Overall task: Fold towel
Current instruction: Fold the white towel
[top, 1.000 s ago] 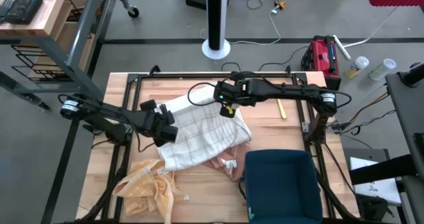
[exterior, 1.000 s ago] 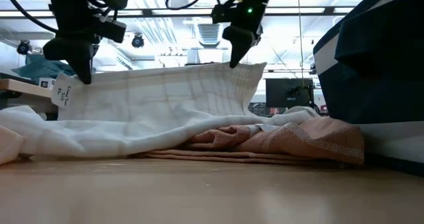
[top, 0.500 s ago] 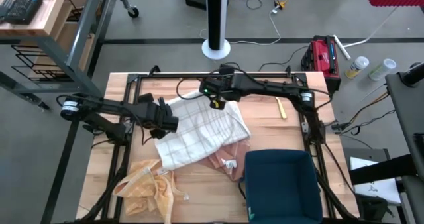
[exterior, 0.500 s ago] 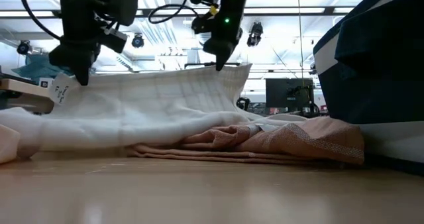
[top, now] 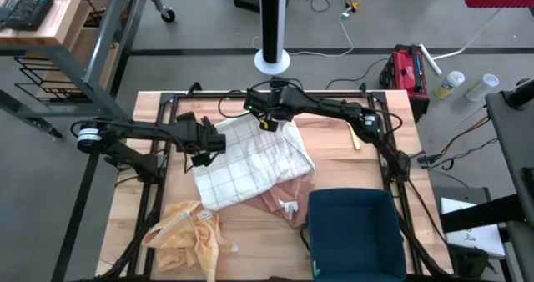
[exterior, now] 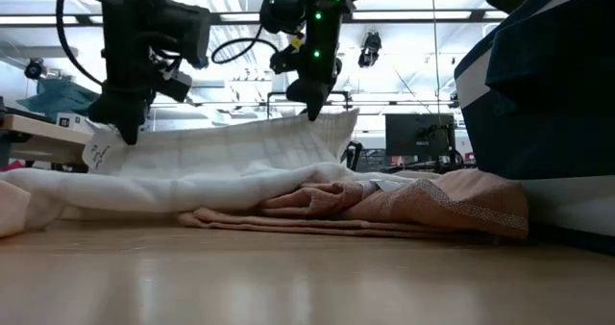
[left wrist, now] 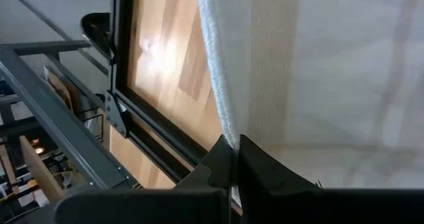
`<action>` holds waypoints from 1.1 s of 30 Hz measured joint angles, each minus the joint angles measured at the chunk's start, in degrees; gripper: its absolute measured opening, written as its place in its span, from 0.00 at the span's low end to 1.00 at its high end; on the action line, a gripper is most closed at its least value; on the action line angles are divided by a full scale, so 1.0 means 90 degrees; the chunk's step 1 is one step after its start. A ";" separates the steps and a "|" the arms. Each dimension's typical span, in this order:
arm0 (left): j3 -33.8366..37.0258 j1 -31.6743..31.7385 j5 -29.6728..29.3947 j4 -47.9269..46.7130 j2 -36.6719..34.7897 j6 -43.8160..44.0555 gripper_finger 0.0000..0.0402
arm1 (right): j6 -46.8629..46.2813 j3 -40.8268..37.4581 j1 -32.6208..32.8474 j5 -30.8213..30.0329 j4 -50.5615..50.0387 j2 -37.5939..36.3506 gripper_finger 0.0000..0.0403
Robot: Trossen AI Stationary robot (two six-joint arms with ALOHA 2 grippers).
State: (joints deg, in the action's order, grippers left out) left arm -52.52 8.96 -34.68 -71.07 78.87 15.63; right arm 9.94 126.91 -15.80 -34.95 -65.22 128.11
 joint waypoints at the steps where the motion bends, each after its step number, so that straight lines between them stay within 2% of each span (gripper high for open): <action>1: 0.0037 0.0066 0.0065 0.0077 0.0000 -0.0075 0.00 | 0.0019 0.0000 -0.0023 0.0021 0.0043 0.0018 0.00; 16: 0.0280 0.0638 0.0099 0.0925 0.0160 -0.0346 0.01 | -0.0030 -0.0013 -0.0274 0.0226 0.0373 0.0027 0.01; 27: 0.0280 0.0662 0.0097 0.0925 0.0158 -0.0349 0.08 | -0.0055 -0.0015 -0.0271 0.0193 0.0373 0.0022 0.26; 33: 0.0280 0.0736 0.0097 0.0923 0.0158 -0.0349 0.15 | -0.0115 -0.0015 -0.0266 0.0194 0.0308 0.0022 0.35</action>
State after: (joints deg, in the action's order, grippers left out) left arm -50.00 15.58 -33.80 -62.76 80.29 12.49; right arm 8.91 126.78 -18.20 -33.20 -62.44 128.31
